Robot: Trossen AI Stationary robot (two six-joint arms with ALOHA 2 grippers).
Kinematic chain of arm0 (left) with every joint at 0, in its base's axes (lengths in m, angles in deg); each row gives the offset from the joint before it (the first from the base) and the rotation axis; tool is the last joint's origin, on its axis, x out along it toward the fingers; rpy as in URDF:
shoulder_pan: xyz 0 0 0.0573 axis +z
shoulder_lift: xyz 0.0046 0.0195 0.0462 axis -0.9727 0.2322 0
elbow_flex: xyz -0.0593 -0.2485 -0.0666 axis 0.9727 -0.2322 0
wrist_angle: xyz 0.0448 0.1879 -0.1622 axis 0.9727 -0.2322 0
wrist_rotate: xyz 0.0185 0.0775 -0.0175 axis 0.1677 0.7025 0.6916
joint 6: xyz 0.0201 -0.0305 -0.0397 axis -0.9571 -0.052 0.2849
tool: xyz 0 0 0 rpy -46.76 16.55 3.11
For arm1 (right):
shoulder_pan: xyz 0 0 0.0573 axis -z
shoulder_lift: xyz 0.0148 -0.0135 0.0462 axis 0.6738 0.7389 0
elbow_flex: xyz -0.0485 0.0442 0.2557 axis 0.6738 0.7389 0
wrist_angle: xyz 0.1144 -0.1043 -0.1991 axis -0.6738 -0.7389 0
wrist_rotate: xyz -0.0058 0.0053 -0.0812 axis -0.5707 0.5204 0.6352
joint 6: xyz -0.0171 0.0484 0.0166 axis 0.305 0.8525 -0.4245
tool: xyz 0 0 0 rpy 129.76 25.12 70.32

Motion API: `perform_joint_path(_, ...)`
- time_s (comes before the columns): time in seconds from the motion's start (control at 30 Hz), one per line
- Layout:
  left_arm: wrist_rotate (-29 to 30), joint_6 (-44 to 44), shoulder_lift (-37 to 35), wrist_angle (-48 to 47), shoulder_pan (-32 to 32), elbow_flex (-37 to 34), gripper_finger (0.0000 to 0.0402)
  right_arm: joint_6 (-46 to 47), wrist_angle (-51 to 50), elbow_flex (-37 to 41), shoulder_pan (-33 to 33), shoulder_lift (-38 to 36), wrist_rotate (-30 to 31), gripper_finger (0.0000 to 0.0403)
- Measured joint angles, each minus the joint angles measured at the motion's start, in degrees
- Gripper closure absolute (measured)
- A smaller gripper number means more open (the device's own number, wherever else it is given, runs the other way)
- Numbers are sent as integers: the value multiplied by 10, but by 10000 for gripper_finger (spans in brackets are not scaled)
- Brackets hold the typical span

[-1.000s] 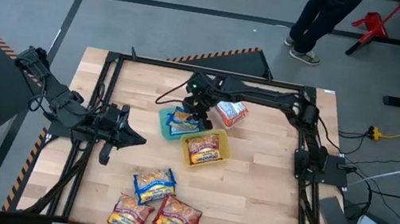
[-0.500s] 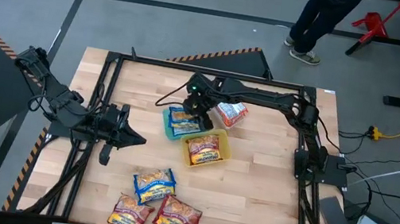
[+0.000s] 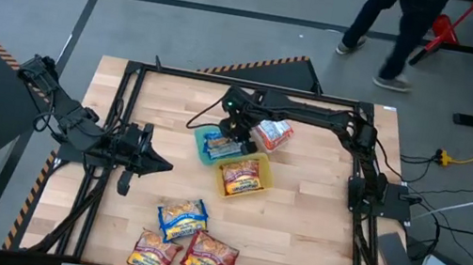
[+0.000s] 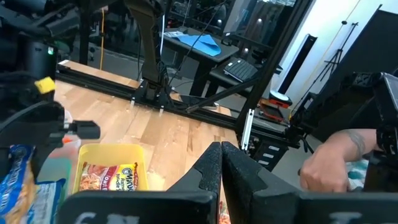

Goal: Sort Maruchan noodles
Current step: Put the right blue noodle pack into the green bin

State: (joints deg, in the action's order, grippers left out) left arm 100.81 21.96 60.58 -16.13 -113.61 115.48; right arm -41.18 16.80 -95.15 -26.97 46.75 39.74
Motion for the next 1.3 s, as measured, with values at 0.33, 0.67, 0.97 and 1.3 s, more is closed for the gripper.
perform_joint_path(0.33, 0, 0, 0, 0, 0, 0, 395, -10, -106, -65, 5, 0, -47, 322)
perform_joint_path(0.67, 19, 0, 0, 0, 0, 0, 395, -24, -132, -67, 16, 34, -57, 322)
perform_joint_path(0.97, 34, 0, 0, 0, 0, 0, 395, 35, -91, -66, 16, 37, -8, 235)
perform_joint_path(1.3, 34, 0, 0, 0, 0, 0, 395, 37, -73, -66, 15, 32, 80, 152)
